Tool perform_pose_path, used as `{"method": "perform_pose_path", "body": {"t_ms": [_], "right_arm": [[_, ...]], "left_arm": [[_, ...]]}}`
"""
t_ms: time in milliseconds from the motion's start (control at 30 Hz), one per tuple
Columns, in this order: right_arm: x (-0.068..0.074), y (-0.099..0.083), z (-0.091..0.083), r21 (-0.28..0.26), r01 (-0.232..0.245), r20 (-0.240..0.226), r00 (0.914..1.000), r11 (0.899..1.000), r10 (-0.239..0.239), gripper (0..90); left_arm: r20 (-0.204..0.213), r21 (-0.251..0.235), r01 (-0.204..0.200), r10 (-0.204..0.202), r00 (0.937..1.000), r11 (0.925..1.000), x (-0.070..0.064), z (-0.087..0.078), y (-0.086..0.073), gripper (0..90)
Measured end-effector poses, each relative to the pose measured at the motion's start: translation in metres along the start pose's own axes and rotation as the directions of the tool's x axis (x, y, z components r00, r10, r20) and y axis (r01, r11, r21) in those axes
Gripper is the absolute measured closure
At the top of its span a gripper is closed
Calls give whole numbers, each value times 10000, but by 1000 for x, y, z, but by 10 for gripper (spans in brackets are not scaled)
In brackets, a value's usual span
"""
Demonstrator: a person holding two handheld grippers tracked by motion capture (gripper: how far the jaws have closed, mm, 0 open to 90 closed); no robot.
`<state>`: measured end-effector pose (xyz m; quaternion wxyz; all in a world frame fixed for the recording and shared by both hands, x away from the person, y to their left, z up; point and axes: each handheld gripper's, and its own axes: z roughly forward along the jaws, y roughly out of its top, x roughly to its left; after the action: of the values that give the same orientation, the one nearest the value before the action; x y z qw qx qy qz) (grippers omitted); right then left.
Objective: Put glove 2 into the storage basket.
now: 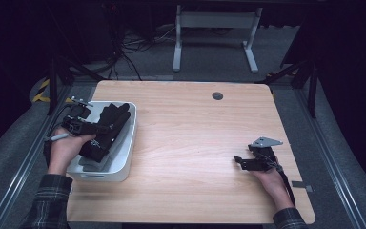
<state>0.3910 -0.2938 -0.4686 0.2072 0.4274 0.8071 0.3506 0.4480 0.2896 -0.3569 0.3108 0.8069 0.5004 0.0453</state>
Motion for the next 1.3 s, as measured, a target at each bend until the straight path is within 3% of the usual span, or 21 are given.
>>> {"method": "perform_pose_path", "body": {"t_ms": [133, 200, 300, 533, 967, 1300], "right_arm": [[0, 0, 0, -2, 0, 3, 10000, 10000, 0, 217], [0, 0, 0, 0, 2, 1, 10000, 10000, -2, 217], [0, 0, 0, -1, 1, 2, 10000, 10000, -1, 217], [0, 0, 0, -1, 2, 1, 10000, 10000, -2, 217], [0, 0, 0, 2, -5, -2, 10000, 10000, 5, 216], [0, 0, 0, 0, 2, -1, 10000, 10000, -2, 216]], "left_arm": [[-145, 111, 177, -175, 9997, 9998, 5, 7, -3, 631], [-431, 144, 164, -158, 9989, 9998, 6, 9, -3, 565], [-373, 183, 149, -142, 9992, 9997, 7, 12, -2, 435], [-1174, -61, 145, -151, 9930, 9999, 8, 11, -2, 192], [-896, -849, -402, 326, 9954, 9956, -13, -3, 3, 150], [-490, -1505, -978, 914, 9946, 9838, -42, -6, 13, 150]]}}
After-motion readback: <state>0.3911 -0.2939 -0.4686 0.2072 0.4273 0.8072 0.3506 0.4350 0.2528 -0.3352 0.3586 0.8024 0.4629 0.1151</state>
